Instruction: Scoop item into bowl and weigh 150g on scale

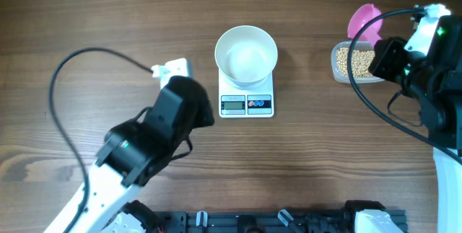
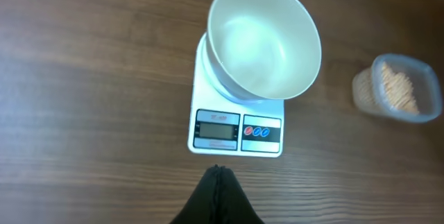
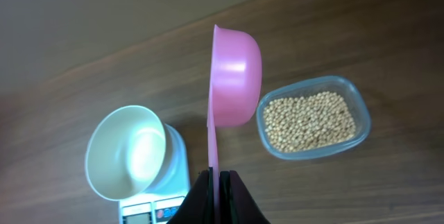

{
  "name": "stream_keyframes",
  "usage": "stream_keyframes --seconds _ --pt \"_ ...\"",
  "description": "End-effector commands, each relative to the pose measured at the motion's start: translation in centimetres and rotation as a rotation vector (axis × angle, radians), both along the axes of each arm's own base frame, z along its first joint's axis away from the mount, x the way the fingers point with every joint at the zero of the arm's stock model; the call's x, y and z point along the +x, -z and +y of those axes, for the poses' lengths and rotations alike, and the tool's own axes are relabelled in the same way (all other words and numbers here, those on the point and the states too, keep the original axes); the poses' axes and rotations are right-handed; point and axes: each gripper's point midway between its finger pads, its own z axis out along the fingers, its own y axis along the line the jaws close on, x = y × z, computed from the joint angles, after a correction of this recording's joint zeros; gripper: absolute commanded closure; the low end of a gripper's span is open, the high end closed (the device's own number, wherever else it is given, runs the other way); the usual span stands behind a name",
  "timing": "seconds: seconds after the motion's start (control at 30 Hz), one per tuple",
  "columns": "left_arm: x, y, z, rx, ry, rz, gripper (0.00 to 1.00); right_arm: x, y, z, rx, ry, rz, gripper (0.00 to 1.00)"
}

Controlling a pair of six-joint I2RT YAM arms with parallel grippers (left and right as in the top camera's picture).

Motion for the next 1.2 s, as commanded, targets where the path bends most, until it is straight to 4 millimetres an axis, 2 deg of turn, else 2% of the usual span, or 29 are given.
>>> stream_keyframes --seconds 0.0,0.1,0.27,0.7,0.87,0.97,1.03,1.17 --pt "0.9 0.4 -2.9 0.037 0.207 -0.027 0.96 -0.1 0.2 -0.5 -0.08 -0.032 0.012 0.96" --pt "0.8 1.5 -5.6 0.018 0.365 -0.005 0.96 -0.7 0.9 -0.4 -0.062 -0.026 0.051 0.96" --pt "-0.5 4.2 -8.0 -0.048 0.473 0.128 0.96 -0.7 0.8 0.4 -0.016 -0.054 0.046 0.96" --pt "-2.2 10.2 -10.0 -0.005 0.54 0.337 0.96 1.9 -2.5 0.2 -0.083 -0.079 -0.132 0.96" --pt "-2.0 10.5 -9.8 0.007 0.517 0.341 0.96 2.0 -2.6 0.1 -0.087 -0.077 -0.138 0.96" --pt "-2.0 9.9 -8.7 0.005 0.494 0.344 0.96 1.8 -2.4 0.1 -0.088 -0.079 -0.127 0.96" --pt "-2.2 9.6 -7.3 0.03 0.463 0.356 0.96 1.7 -2.4 0.1 -0.097 -0.086 -0.124 0.96" --pt "-2.0 11.0 -5.5 0.105 0.417 0.349 0.96 1.5 -2.2 0.1 -0.097 -0.087 -0.114 0.96"
